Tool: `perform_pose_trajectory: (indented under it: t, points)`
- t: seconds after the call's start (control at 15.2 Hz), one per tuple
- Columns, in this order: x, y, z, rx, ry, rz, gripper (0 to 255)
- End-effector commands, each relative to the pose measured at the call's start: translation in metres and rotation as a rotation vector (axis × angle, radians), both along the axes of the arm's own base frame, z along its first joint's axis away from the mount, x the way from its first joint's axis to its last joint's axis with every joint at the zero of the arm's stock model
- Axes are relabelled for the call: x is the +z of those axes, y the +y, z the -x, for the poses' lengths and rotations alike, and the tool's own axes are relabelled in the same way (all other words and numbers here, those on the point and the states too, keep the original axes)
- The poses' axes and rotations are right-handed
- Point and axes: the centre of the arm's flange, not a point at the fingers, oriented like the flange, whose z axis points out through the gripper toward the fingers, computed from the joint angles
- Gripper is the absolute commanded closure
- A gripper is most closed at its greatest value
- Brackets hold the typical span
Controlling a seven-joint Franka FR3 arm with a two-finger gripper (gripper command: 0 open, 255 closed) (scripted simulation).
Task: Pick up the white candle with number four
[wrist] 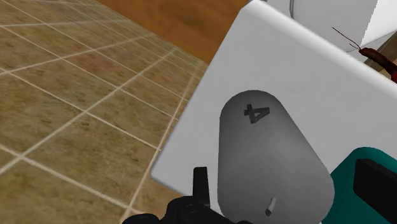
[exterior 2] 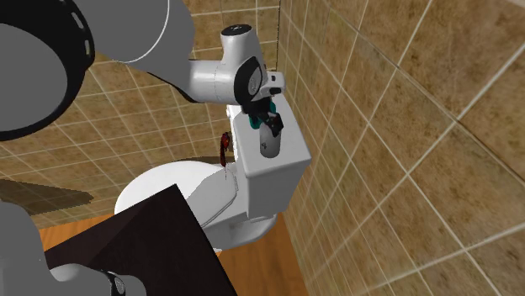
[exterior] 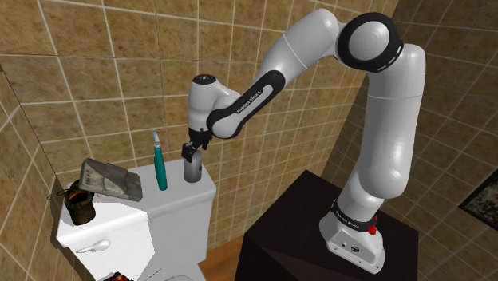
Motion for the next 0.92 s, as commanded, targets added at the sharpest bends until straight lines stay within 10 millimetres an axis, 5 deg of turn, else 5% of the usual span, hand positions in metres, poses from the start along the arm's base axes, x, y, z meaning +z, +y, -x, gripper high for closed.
perform_pose_trajectory:
  t: [0.0,0.26,0.33,0.86]
  points:
    - [-0.011,0.0,0.0,0.0,-0.001,0.0,0]
    - [-0.025,0.0,0.0,0.0,-0.001,0.0,0]
    - [-0.025,0.0,0.0,0.0,0.0,0.0,255]
    - [-0.026,0.001,0.0,0.0,0.0,0.0,255]
